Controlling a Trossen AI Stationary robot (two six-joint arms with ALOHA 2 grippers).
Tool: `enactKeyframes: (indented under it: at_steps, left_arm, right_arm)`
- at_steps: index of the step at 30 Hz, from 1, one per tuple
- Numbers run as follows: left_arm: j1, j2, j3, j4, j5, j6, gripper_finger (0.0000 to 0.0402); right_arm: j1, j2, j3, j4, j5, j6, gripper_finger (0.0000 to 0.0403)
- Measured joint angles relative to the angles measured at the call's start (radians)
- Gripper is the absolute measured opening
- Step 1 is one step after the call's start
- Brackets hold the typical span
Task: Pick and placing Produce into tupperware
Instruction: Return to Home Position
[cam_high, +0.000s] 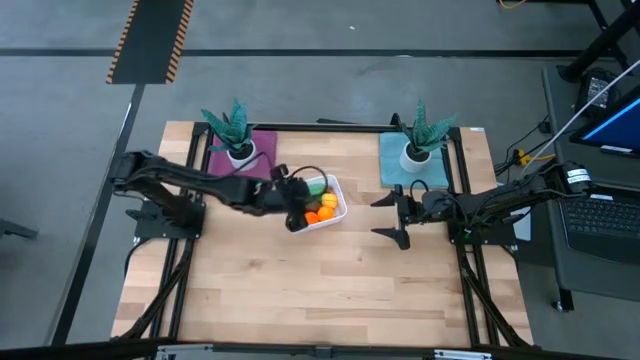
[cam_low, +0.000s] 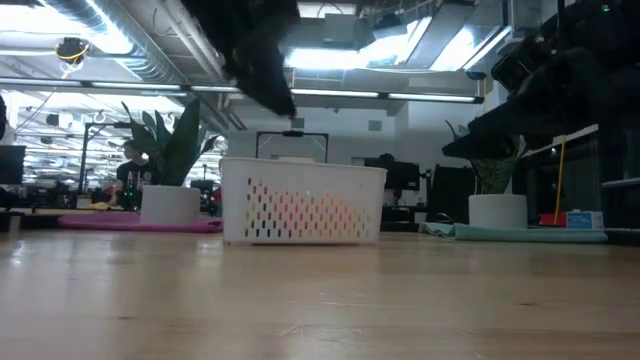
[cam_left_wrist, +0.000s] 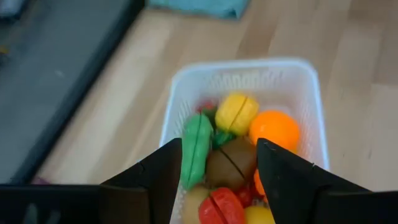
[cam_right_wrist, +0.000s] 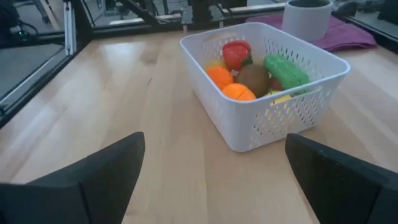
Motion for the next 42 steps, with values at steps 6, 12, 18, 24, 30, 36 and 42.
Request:
enactKeyframes:
  at_steps: [6,12,18,24,30,36,42]
  left_arm:
    - [-0.153,-0.088,0.0,-0.082,-0.196,-0.072,0.0198]
    - [-0.306,-0.148,-0.056,-0.168,-0.32,-0.246,0.0194]
    - [-0.449,-0.165,-0.202,-0.073,-0.385,-0.321,0.0179]
    - [-0.519,-0.165,-0.253,0.003,-0.388,-0.322,0.018]
    - [-0.524,-0.165,-0.252,0.025,-0.341,-0.334,0.0174]
    - [-0.529,-0.165,-0.252,0.028,-0.343,-0.308,0.0085]
    - [-0.625,-0.167,-0.252,0.046,-0.591,-0.293,0.0011]
  right_arm:
    - [0.0,0.0,0.0,0.039,0.0,0.0,0.0378]
    - [0.0,0.0,0.0,0.046,0.0,0.001,0.0302]
    - [0.003,0.0,0.002,0.06,-0.008,0.002,0.0176]
    - [0.053,0.0,0.065,0.028,-0.001,-0.076,0.0041]
    - [0.114,0.0,0.136,-0.05,0.107,-0.13,0.0014]
    - [0.173,0.0,0.196,-0.139,0.138,-0.14,0.0005]
    - [0.271,0.0,0.259,-0.243,0.209,-0.122,0.0015]
